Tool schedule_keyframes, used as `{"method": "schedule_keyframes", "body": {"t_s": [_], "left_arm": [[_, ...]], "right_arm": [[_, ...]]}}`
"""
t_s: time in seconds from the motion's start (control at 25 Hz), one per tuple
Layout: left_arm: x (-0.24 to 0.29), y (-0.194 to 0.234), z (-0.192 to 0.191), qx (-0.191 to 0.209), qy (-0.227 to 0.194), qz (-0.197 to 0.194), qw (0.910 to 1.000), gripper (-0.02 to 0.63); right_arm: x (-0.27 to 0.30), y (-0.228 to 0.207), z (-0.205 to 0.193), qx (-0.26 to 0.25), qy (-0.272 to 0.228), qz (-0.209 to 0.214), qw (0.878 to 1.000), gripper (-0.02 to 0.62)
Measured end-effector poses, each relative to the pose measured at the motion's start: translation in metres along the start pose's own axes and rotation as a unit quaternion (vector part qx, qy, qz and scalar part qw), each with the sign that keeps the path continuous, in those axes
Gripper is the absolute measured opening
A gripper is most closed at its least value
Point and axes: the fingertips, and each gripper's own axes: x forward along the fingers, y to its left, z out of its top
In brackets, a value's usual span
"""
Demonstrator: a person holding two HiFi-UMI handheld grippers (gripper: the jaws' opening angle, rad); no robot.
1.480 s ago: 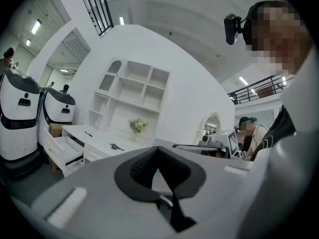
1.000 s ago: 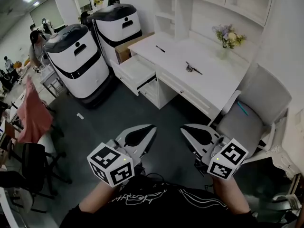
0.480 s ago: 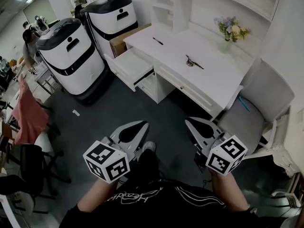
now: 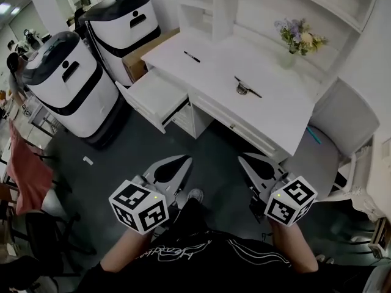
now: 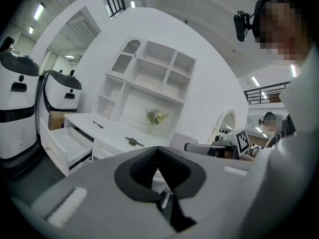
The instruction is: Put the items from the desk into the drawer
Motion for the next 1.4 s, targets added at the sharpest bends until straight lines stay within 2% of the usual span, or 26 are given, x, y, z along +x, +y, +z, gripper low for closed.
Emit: {"method": "schedule_keyframes", "body": {"t_s": [0.2, 0.36, 0.64, 0.76, 0.96, 1.08, 1.12, 1.2, 1.4], "left_arm": [[0.055, 0.053, 0.036, 0.002, 0.024, -0.037, 0.9990, 0.009], [0.095, 0.090, 0.060, 0.002, 0.036, -0.080, 0.9962, 0.009], [0.156, 0.160, 0.069, -0.021, 0.055, -0.126, 0.9902, 0.009], [0.182, 0.167, 0.061, -0.035, 0.069, -0.137, 0.9875, 0.009], [0.208, 0.172, 0.057, -0.041, 0.085, -0.138, 0.9859, 0.009], [0.222, 0.177, 0.059, -0.041, 0.094, -0.125, 0.9869, 0.009], [0.227, 0.177, 0.060, -0.039, 0.097, -0.120, 0.9872, 0.009], [0.239, 0.179, 0.064, -0.036, 0.099, -0.115, 0.9877, 0.009], [0.262, 0.190, 0.063, -0.053, 0.113, -0.098, 0.9874, 0.009]], "right_arm": [[0.056, -0.048, 0.017, 0.016, 0.008, -0.029, 0.999, 0.009], [0.093, -0.094, 0.035, 0.022, 0.005, -0.060, 0.998, 0.009], [0.143, -0.153, 0.043, 0.022, 0.004, -0.097, 0.995, 0.011], [0.140, -0.177, 0.036, 0.000, 0.035, -0.117, 0.993, 0.009], [0.137, -0.223, 0.023, -0.034, 0.077, -0.151, 0.985, 0.011], [0.143, -0.253, 0.019, -0.033, 0.083, -0.149, 0.985, 0.013], [0.145, -0.262, 0.016, -0.033, 0.087, -0.145, 0.985, 0.034], [0.151, -0.280, 0.013, -0.038, 0.101, -0.140, 0.984, 0.138], [0.170, -0.313, -0.001, -0.100, 0.164, -0.139, 0.972, 0.158]]}}
